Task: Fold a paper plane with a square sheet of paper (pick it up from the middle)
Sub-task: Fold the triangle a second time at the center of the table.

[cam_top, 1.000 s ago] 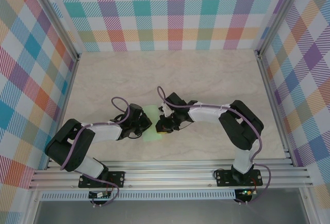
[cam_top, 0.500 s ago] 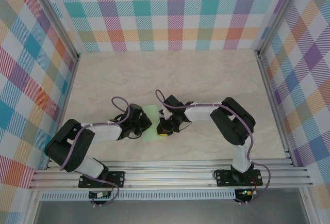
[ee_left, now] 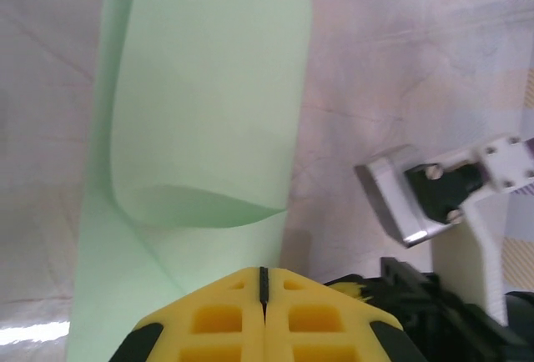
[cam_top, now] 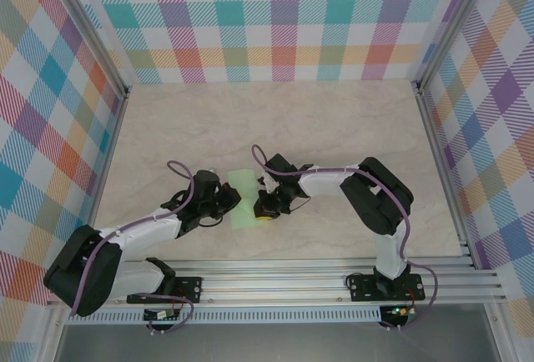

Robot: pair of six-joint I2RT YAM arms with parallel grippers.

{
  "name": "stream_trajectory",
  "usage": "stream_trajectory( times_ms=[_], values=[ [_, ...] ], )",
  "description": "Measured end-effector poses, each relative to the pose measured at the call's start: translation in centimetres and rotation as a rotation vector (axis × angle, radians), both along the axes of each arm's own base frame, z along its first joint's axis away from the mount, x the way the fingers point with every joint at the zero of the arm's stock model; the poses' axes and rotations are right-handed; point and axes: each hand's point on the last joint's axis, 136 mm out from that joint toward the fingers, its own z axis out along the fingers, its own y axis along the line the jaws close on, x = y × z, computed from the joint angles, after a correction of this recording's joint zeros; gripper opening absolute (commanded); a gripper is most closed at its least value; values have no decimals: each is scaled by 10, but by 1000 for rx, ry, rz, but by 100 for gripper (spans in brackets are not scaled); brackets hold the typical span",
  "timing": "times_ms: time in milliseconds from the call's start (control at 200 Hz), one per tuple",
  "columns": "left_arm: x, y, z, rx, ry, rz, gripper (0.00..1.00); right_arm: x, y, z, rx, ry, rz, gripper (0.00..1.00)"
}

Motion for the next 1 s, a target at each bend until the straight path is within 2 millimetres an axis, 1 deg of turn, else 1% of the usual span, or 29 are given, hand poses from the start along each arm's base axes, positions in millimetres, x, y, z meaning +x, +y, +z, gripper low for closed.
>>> stream_trajectory(
  times_ms=[70, 220, 350, 460, 700, 895, 1000],
  values=[
    [-2, -1, -7, -2, 25, -1, 0, 0, 0, 0, 0, 0, 0, 8],
    [0, -9, -19, -14, 52, -8, 0, 0, 0, 0, 0, 0, 0, 8],
    [-2, -16, -31, -16, 83, -22, 0, 0, 0, 0, 0, 0, 0, 8],
    [-4, -22, -36, -22, 92, -39, 0, 0, 0, 0, 0, 0, 0, 8],
    [-7, -30, -36, -39, 96, -59, 0, 0, 0, 0, -1, 1, -1, 8],
    [-9, -34, -22, -58, 67, -73, 0, 0, 0, 0, -1, 2, -3, 8],
    [-13, -37, -23, -58, 71, -86, 0, 0, 0, 0, -1, 2, -3, 8]
  ],
)
